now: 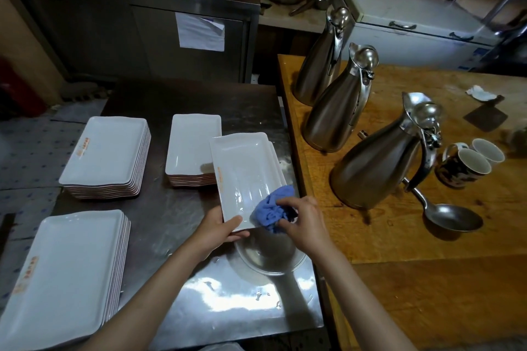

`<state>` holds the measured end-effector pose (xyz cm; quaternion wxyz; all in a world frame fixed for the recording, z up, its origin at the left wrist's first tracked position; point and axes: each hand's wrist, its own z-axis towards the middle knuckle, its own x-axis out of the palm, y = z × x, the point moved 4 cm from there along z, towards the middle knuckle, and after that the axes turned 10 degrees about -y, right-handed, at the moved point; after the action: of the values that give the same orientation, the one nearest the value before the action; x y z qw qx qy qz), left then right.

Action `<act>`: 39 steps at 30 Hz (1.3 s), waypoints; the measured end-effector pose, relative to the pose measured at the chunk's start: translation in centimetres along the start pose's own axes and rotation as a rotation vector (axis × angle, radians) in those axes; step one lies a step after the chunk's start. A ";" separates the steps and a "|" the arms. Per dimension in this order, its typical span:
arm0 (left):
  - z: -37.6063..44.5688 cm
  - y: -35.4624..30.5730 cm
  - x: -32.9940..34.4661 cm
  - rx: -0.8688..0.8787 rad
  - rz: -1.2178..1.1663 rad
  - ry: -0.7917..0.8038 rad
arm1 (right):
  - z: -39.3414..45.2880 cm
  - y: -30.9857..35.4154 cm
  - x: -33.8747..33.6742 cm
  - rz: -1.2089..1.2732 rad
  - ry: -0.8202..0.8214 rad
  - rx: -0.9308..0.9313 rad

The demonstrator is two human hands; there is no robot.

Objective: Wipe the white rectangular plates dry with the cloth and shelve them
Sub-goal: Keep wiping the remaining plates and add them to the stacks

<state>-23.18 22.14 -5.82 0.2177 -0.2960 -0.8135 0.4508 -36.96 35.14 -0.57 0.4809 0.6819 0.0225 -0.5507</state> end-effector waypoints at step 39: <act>-2.5 -0.5 0.6 -0.009 0.221 0.181 | 5.2 -0.2 -0.1 -0.111 -0.273 -0.204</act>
<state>-22.22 23.89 -4.09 0.2377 -0.4240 -0.7552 0.4398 -40.90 31.75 -0.22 0.5150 0.5460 0.0503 -0.6589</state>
